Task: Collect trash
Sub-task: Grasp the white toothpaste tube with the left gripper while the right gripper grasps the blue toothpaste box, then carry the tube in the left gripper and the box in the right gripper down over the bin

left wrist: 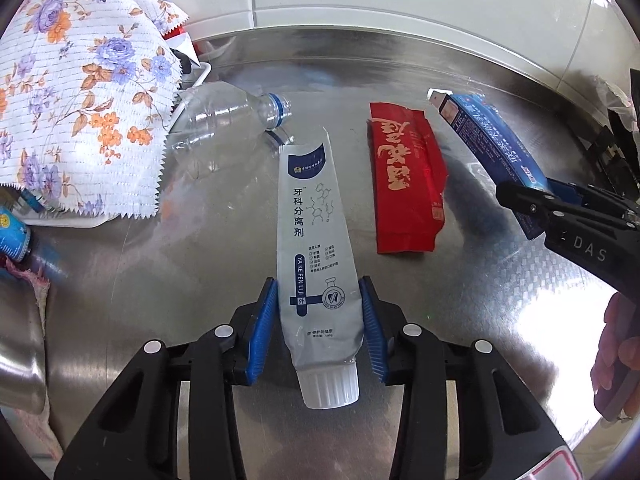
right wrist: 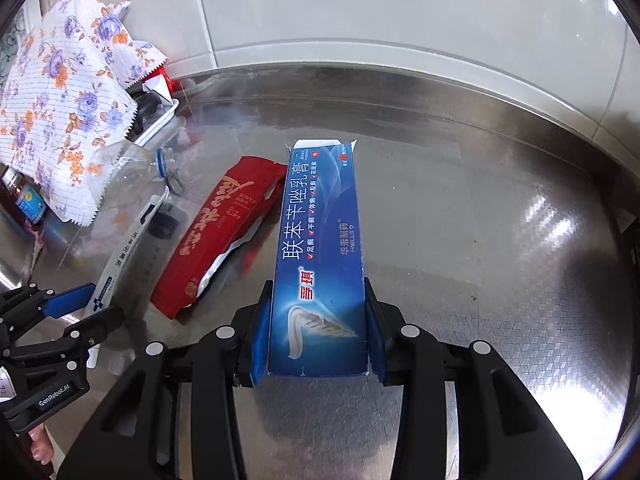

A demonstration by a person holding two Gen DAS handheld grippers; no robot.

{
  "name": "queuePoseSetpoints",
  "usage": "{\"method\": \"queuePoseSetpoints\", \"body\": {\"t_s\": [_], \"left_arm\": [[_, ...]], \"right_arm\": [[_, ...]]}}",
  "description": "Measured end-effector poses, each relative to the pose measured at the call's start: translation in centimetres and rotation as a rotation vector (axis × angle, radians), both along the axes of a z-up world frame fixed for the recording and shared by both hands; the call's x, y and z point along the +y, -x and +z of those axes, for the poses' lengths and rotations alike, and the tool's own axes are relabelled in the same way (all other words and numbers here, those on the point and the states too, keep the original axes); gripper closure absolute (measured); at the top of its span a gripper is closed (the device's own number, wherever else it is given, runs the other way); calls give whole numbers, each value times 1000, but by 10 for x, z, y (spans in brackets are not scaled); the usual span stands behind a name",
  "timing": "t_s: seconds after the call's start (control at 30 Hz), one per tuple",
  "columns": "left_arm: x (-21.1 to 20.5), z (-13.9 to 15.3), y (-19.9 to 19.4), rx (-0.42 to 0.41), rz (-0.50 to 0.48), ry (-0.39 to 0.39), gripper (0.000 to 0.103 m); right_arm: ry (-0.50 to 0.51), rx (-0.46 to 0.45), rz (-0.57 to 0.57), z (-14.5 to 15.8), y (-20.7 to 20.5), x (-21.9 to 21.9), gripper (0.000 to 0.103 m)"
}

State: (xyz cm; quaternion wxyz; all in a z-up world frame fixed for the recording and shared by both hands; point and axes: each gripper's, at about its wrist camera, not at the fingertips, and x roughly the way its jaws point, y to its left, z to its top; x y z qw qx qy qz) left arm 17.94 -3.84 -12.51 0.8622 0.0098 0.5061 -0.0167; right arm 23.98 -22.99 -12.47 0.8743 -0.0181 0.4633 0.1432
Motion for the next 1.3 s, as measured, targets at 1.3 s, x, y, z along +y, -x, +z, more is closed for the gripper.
{"method": "queuePoseSetpoints", "body": {"t_s": [1.3], "left_arm": [[-22, 52, 235, -118, -250, 0, 63]], "right_arm": [[-44, -74, -149, 46, 294, -27, 61]]}}
